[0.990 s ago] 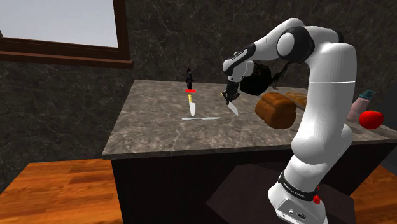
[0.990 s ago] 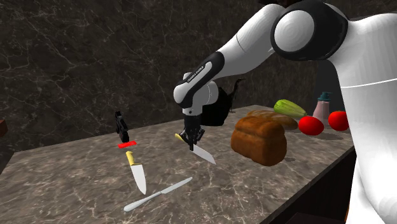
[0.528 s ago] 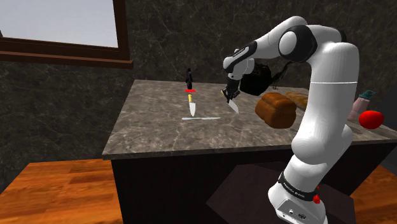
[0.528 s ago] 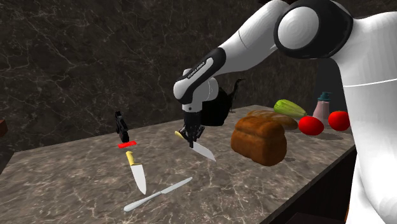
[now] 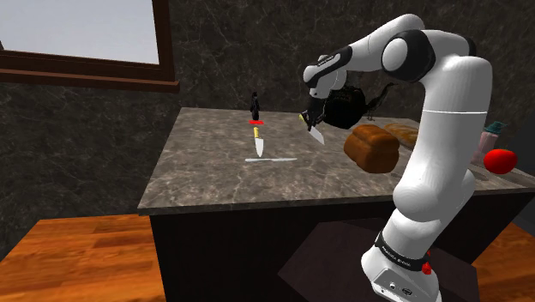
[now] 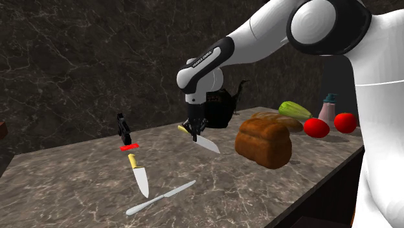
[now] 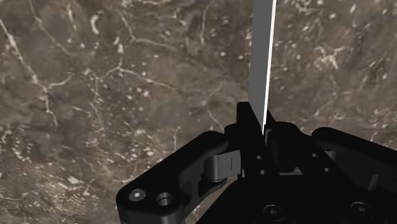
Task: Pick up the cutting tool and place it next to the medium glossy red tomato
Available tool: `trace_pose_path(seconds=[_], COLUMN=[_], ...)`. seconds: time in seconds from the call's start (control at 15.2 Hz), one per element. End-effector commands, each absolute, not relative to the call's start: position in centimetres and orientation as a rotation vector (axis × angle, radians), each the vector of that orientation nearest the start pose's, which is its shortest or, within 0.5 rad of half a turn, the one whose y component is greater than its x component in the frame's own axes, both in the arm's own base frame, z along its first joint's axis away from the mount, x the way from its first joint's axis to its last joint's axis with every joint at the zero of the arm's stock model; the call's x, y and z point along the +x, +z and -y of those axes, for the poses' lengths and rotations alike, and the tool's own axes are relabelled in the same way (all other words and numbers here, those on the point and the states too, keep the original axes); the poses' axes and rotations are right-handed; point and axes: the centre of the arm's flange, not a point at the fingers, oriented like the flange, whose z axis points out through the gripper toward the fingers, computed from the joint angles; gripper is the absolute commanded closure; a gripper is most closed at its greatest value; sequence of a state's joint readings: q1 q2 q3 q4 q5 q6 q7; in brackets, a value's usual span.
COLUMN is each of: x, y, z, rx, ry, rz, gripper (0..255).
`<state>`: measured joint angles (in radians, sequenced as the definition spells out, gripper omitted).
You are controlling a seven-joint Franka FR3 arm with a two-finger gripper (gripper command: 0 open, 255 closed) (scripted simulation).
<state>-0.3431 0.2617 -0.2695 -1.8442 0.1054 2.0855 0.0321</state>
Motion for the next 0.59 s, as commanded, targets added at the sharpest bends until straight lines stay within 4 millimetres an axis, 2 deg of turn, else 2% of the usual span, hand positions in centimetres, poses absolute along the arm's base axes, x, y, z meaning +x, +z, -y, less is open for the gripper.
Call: trace_pose_path(seconds=[0.0,0.53], x=[51.5,51.5], y=[39.8,44.1], z=[34.4,34.4], rx=[-2.934,-2.934], ry=[0.005,0.005], rz=[-1.052,-1.052], gripper=[255,255])
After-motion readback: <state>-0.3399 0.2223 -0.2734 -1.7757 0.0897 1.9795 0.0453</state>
